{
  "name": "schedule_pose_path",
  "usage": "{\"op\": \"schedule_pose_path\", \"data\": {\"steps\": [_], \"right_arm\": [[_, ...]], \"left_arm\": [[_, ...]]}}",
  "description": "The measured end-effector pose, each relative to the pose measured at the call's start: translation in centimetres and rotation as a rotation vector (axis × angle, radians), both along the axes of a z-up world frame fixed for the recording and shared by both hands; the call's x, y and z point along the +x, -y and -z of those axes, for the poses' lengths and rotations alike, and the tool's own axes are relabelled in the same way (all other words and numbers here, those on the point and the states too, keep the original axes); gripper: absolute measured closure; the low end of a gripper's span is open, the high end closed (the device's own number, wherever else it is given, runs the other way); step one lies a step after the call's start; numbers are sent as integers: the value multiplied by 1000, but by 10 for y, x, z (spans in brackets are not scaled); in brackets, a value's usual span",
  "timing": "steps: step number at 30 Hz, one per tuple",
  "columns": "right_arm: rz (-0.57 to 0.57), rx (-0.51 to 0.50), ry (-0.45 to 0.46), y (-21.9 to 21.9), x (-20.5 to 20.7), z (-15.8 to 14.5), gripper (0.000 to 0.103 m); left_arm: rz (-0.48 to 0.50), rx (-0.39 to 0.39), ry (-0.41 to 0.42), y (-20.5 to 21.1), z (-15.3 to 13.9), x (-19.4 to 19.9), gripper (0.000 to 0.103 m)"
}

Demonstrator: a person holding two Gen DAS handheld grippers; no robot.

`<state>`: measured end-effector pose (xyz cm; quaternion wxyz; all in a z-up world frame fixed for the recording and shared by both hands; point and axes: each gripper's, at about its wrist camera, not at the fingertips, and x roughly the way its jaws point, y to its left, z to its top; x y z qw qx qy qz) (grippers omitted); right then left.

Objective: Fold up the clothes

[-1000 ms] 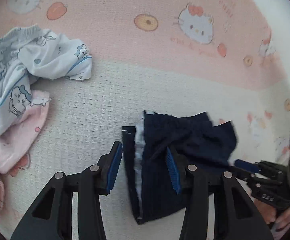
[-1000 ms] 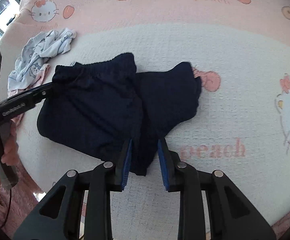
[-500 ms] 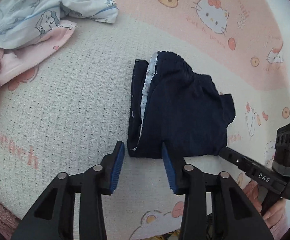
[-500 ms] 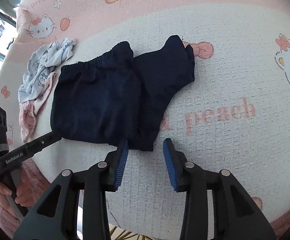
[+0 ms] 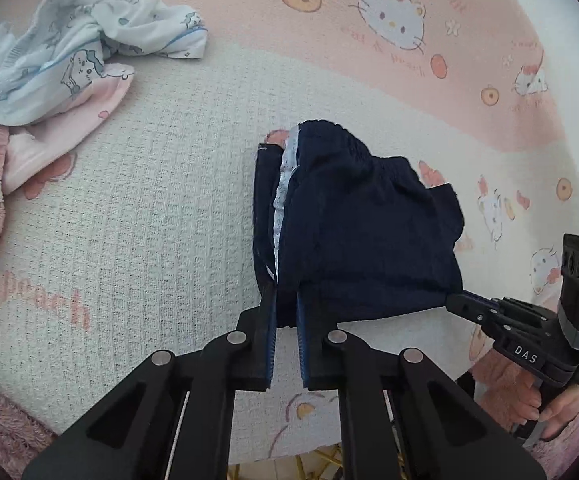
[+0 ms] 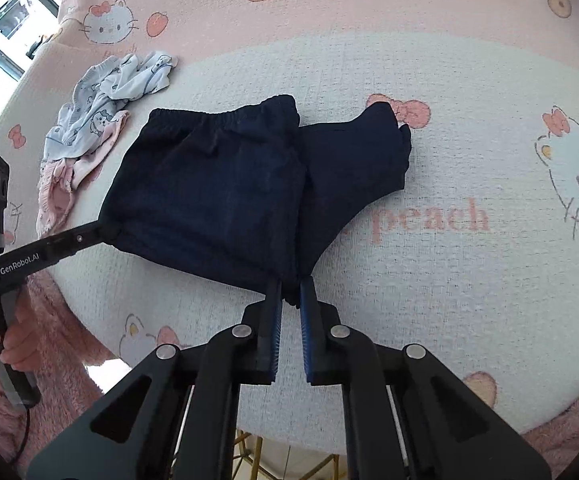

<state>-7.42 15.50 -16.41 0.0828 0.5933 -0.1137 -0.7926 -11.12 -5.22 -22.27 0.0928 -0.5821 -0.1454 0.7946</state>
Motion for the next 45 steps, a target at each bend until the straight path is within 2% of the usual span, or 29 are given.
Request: {"op": "schedule_pose_path", "data": {"steps": [3,5,7,8,10,13,15,17,20,21,23,24,25,26,28,30,32,34,37,39,40,43,45], "right_arm": [[-10,13,25,-2,10,6,96],[0,5,33,-5,15,13,96],[23,-2,53,-14,19,12,96],[34,-6,63,-18,21,12,96],[54,16,50,-27,25,6,94],[57,70,-51,-25,25,-14,91],[5,78,-120,-8,19,-24,91],[-58,61,-137,12,11,-23,91],[-102,88,-66,35,-1,4,92],[-99,93,-50,35,-1,13,97],[-75,60,-46,21,6,11,99],[-55,82,-29,13,9,8,99],[-36,104,-11,6,11,6,89],[-21,136,-3,-1,12,3,87],[6,142,-19,-10,10,-4,87],[28,56,-60,-10,1,-16,87],[0,3,-103,3,-12,-27,85],[-67,17,-123,29,-29,-30,84],[-156,54,-104,54,-52,-12,84],[-172,78,-64,54,-61,8,84],[-171,79,-60,48,-60,15,89],[-124,23,-43,19,-58,14,87],[-63,51,-44,-2,-59,5,81]], "left_arm": [[-11,-18,76,3,18,7,95],[-16,-6,78,7,18,9,92],[-42,-30,60,13,11,11,89],[-55,-43,50,17,7,12,83],[-79,-68,28,22,-1,14,83],[15,-119,-89,2,-23,9,83],[102,-132,-144,-17,-30,6,82],[151,-163,-100,-34,-17,-2,81],[224,-206,-37,-60,3,-14,81],[234,-193,-52,-56,3,-10,81],[199,-185,-38,-41,-6,-7,81],[163,-198,-48,-32,-12,-4,81],[131,-225,-72,-24,-16,-2,81],[102,-247,-94,-16,-21,1,81],[102,-189,-117,-13,-28,-2,81],[110,-127,-139,-16,-35,-9,81],[161,-142,-160,-31,-37,-20,81],[213,-141,-154,-63,-26,-43,81],[255,-196,-118,-74,-9,-61,81],[241,-247,-107,-66,-2,-70,81],[221,-243,-103,-58,-3,-73,81],[126,-236,-133,-29,-16,-74,81],[97,-158,-150,-16,-24,-72,81]]}}
